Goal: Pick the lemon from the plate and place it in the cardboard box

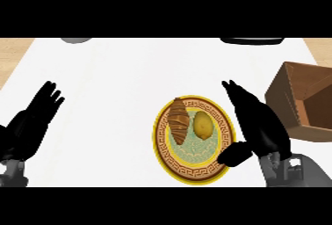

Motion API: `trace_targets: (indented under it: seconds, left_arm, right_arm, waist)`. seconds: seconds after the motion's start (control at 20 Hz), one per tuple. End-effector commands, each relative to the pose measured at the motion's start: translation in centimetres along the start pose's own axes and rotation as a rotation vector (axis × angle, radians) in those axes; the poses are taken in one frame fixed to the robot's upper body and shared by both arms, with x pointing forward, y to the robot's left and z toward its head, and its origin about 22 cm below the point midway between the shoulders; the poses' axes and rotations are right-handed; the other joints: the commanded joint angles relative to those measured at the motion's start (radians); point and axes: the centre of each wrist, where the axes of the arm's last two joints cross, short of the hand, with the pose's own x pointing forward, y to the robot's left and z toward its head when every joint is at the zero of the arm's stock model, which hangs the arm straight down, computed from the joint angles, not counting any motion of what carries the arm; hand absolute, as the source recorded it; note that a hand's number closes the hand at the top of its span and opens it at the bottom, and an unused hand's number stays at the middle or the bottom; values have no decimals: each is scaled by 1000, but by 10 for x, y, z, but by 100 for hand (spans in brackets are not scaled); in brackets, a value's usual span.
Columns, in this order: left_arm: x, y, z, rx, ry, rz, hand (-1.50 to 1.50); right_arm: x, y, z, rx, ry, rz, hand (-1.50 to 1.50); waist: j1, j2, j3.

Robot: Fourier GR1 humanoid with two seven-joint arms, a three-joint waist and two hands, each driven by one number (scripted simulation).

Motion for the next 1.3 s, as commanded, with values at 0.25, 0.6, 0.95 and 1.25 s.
trace_targets:
  seconds: [0.25,0.6,0.95,1.25]
  left_arm:
    - [0,3,3,20,8,27,0]
    - [-3,-4,19,8,-7,17,0]
    - [-1,13,-2,29,2,22,0]
    - [0,3,6,10,16,18,0]
  right_arm:
    - [45,6,-14,169,159,8,-150]
    - [34,12,-19,222,170,37,-150]
    - [28,29,-35,213,143,29,-150]
    - [42,37,-29,180,114,51,-150]
  waist:
    - [-17,-1,3]
    - [-19,-2,4]
    - [-23,0,4]
    - [-22,0,4]
